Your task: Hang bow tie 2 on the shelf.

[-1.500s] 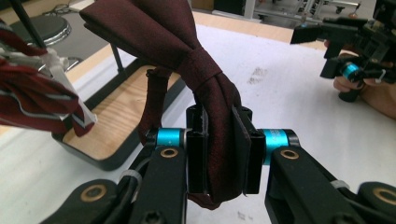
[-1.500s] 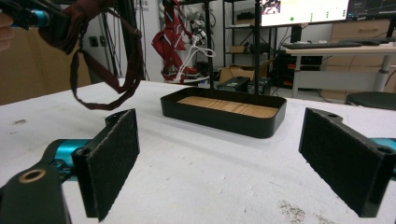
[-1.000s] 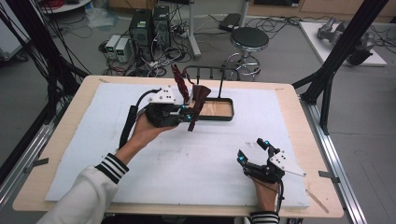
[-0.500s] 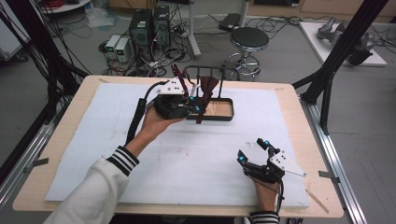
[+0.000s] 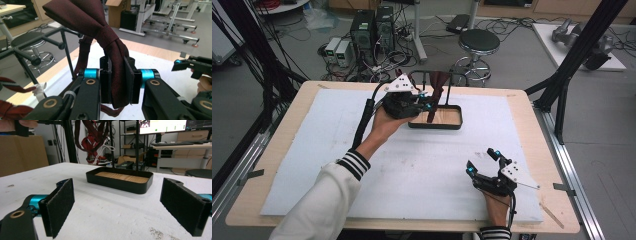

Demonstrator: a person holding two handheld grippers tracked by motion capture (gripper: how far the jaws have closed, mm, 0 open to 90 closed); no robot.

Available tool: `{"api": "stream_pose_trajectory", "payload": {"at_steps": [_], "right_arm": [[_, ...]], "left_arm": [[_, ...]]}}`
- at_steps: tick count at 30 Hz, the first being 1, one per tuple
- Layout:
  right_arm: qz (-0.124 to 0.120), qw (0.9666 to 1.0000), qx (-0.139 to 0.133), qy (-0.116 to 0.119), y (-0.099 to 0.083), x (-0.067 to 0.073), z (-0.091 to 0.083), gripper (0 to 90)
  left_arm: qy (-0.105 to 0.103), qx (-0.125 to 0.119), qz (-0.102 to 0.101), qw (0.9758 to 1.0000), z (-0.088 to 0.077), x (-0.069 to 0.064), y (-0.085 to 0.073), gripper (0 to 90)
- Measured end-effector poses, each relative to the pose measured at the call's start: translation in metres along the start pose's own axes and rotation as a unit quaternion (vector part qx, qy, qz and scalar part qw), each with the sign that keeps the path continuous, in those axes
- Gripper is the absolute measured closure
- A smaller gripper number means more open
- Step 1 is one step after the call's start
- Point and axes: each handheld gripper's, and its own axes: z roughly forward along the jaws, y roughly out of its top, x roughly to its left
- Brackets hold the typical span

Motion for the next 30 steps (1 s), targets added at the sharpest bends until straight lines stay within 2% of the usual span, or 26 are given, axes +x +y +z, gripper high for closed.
{"api": "stream_pose_trajectory", "payload": {"at_steps": [3, 6, 8, 12, 14, 19, 30], "right_arm": [[0.001, 1.0, 0.001, 0.0, 0.0, 0.0, 0.0, 11.5], [0.001, 1.0, 0.001, 0.0, 0.0, 0.0, 0.0, 11.5], [0.002, 1.0, 0.001, 0.001, 0.0, 0.0, 0.0, 11.5], [0.003, 1.0, 0.001, 0.002, 0.0, 0.0, 0.0, 11.5], [0.003, 1.0, -0.001, 0.001, 0.0, -0.001, 0.0, 11.5], [0.003, 1.0, -0.001, 0.001, 0.0, -0.001, 0.0, 11.5], [0.007, 1.0, -0.002, 0.002, 0.0, -0.001, -0.001, 11.5]], "left_arm": [[-0.009, -0.004, -0.004, 0.9999, 0.004, 0.001, 0.003, 77.1], [-0.009, -0.006, -0.002, 0.9999, 0.008, 0.001, 0.006, 77.1], [-0.005, -0.005, -0.002, 1.0, 0.01, 0.003, 0.006, 77.1], [0.003, -0.015, -0.017, 0.9997, 0.015, 0.008, 0.003, 77.1], [0.009, -0.012, -0.02, 0.9997, 0.018, 0.011, 0.002, 77.2], [0.016, -0.021, -0.029, 0.9992, 0.023, 0.016, 0.0, 77.2], [0.032, -0.027, -0.037, 0.9984, 0.032, 0.028, 0.001, 77.2]]}}
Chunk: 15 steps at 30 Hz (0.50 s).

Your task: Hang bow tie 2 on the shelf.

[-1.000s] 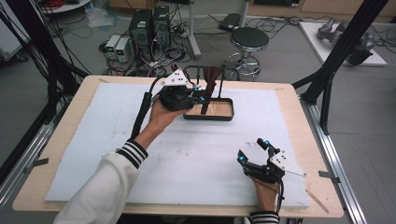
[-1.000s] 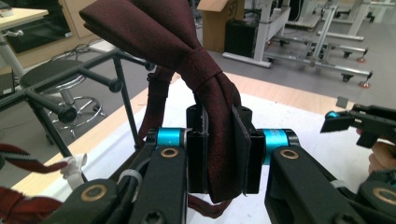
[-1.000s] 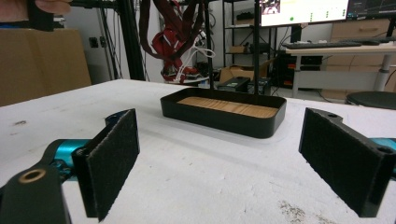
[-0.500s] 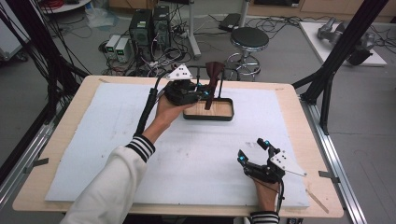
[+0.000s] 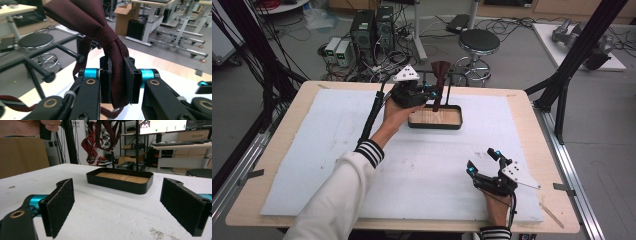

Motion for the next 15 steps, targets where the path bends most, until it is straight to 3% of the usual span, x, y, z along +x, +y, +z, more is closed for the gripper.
{"api": "stream_pose_trajectory", "payload": {"at_steps": [5, 15], "right_arm": [[0.0, 1.0, 0.0, 0.0, 0.0, 0.0, 0.0, 11.5], [0.001, 1.0, 0.0, 0.0, 0.0, 0.0, -0.0001, 11.5]], "left_arm": [[0.024, 0.003, -0.006, 0.9997, 0.0009, 0.0054, -0.0019, 77.3], [0.051, 0.01, -0.012, 0.9986, 0.005, 0.0068, -0.0054, 77.3]]}}
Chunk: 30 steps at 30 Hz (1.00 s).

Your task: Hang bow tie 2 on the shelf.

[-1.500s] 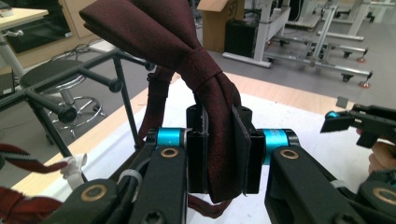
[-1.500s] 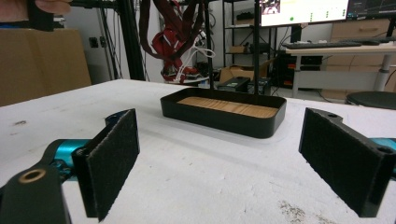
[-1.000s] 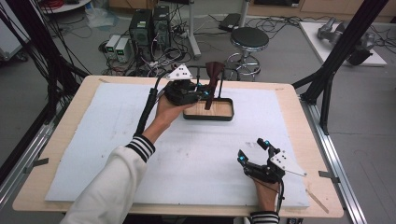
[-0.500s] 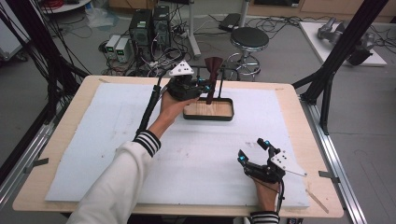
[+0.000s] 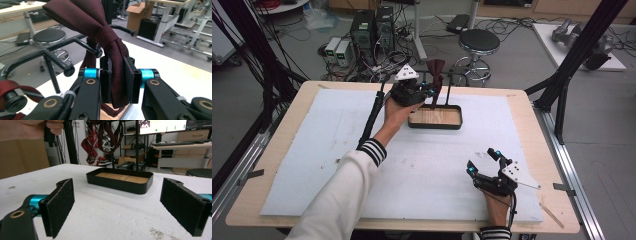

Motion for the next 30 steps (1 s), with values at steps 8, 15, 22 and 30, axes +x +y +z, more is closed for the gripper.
{"api": "stream_pose_trajectory", "payload": {"at_steps": [8, 15, 22, 30], "right_arm": [[0.002, 1.0, 0.0, 0.001, 0.0, 0.0, 0.0, 11.5], [-0.001, 1.0, -0.001, 0.001, 0.0, -0.001, 0.0, 11.5], [0.0, 1.0, -0.001, 0.001, 0.0, -0.001, 0.0, 11.5], [0.001, 1.0, -0.001, 0.0, 0.0, 0.0, 0.0, 11.5]], "left_arm": [[0.025, 0.008, 0.0, 0.9996, 0.003, -0.001, -0.002, 77.3], [0.047, 0.024, 0.005, 0.9986, 0.006, -0.005, -0.005, 77.3], [0.063, 0.032, 0.006, 0.9974, 0.01, -0.006, -0.008, 77.3], [0.075, 0.039, 0.005, 0.9964, 0.014, -0.006, -0.011, 77.3]]}}
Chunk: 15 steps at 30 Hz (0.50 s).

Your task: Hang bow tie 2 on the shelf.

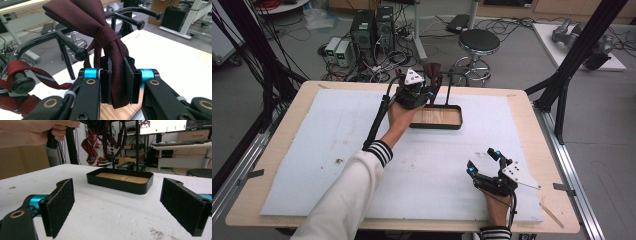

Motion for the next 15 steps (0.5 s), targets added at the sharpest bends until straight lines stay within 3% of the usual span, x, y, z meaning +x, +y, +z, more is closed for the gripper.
{"api": "stream_pose_trajectory", "payload": {"at_steps": [15], "right_arm": [[-0.002, 1.0, -0.002, 0.0, 0.0, -0.0007, 0.0001, 11.5]], "left_arm": [[0.026, 0.003, -0.012, 0.9996, 0.0089, 0.0022, -0.006, 77.2]]}}
